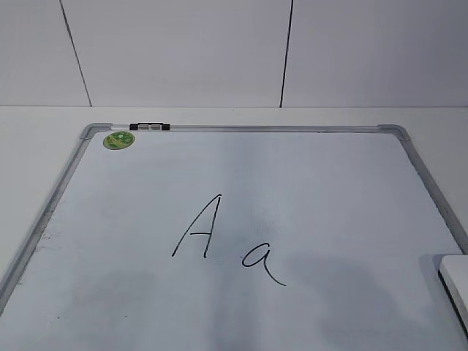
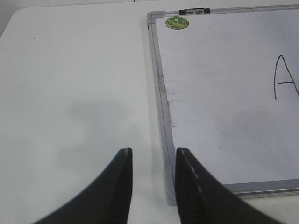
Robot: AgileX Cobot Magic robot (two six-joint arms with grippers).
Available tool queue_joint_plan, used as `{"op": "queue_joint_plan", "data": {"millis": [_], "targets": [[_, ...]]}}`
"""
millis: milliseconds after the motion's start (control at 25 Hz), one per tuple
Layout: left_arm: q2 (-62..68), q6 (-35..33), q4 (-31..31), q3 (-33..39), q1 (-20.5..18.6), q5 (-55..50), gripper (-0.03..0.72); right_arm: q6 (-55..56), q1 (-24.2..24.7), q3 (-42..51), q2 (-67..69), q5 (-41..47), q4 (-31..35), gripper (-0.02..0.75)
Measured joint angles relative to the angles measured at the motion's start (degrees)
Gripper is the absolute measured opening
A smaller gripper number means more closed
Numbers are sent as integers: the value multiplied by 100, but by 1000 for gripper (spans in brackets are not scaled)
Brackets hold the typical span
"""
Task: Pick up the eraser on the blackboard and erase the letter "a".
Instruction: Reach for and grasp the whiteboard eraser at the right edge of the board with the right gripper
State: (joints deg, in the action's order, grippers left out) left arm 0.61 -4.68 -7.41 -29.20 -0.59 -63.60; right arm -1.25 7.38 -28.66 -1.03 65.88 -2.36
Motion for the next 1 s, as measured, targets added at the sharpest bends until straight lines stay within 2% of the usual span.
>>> {"op": "queue_joint_plan", "data": {"millis": [1000], "targets": [[0, 0, 0, 0, 0, 0, 235, 0, 0, 0, 0, 0, 0, 592]]}}
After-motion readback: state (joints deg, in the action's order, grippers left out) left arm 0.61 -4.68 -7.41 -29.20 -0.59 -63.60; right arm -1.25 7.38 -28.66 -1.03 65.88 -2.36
